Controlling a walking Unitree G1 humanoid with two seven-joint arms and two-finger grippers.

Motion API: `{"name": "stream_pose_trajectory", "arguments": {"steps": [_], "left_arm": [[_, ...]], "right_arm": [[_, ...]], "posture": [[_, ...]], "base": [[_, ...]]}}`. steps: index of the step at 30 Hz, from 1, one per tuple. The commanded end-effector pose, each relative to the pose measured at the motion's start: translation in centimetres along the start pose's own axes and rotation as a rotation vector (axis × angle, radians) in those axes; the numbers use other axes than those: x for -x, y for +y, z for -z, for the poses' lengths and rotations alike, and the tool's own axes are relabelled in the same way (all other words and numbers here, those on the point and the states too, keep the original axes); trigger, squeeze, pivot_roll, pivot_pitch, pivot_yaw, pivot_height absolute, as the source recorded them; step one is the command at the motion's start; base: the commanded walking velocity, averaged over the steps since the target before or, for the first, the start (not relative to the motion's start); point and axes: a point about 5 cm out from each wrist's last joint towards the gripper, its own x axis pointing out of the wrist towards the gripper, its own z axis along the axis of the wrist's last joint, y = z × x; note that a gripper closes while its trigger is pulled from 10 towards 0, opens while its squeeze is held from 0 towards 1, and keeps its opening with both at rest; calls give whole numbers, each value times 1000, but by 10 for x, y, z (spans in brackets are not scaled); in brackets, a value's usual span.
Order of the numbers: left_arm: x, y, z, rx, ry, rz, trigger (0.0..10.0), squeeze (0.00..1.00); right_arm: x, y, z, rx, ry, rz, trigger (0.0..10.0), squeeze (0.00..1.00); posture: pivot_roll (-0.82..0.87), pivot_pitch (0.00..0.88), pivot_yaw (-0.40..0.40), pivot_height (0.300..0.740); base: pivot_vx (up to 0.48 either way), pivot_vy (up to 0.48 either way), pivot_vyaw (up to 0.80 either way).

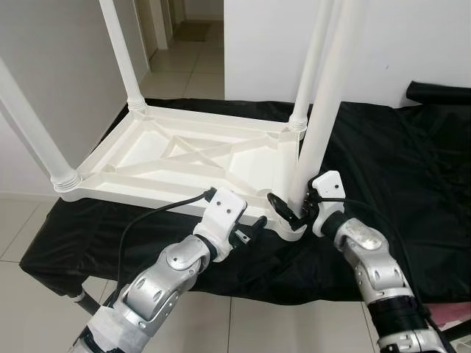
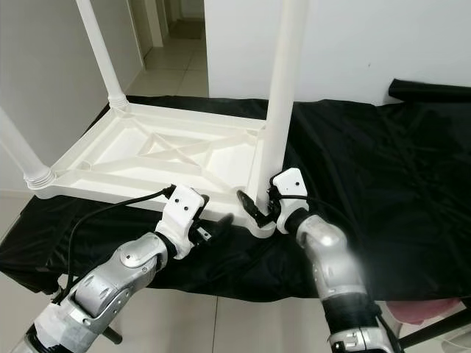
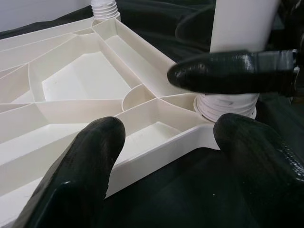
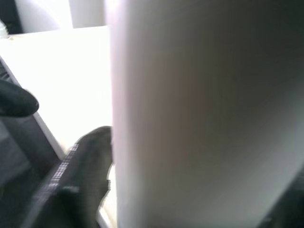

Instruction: Building children table

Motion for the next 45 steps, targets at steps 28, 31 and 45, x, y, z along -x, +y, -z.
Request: {"name": "stream_pose_trajectory", "arguments": {"steps": [28, 31, 45], "left_arm": [[6, -9, 5, 2, 32, 131, 10000, 0], [8, -10, 4, 17, 25, 136, 10000, 0], [8, -10, 4, 20, 27, 133, 10000, 0]], "right_arm": [[7, 0, 19, -179, 105, 210, 10000, 0], [7, 4, 18, -188, 116, 257, 10000, 0], [2, 44, 17, -308, 136, 775, 10000, 0]], "posture": [[-10, 1, 28, 740], [-15, 7, 33, 740], [-22, 26, 34, 740]], "base": [[0, 0, 0], [0, 0, 0], [0, 0, 0]]}}
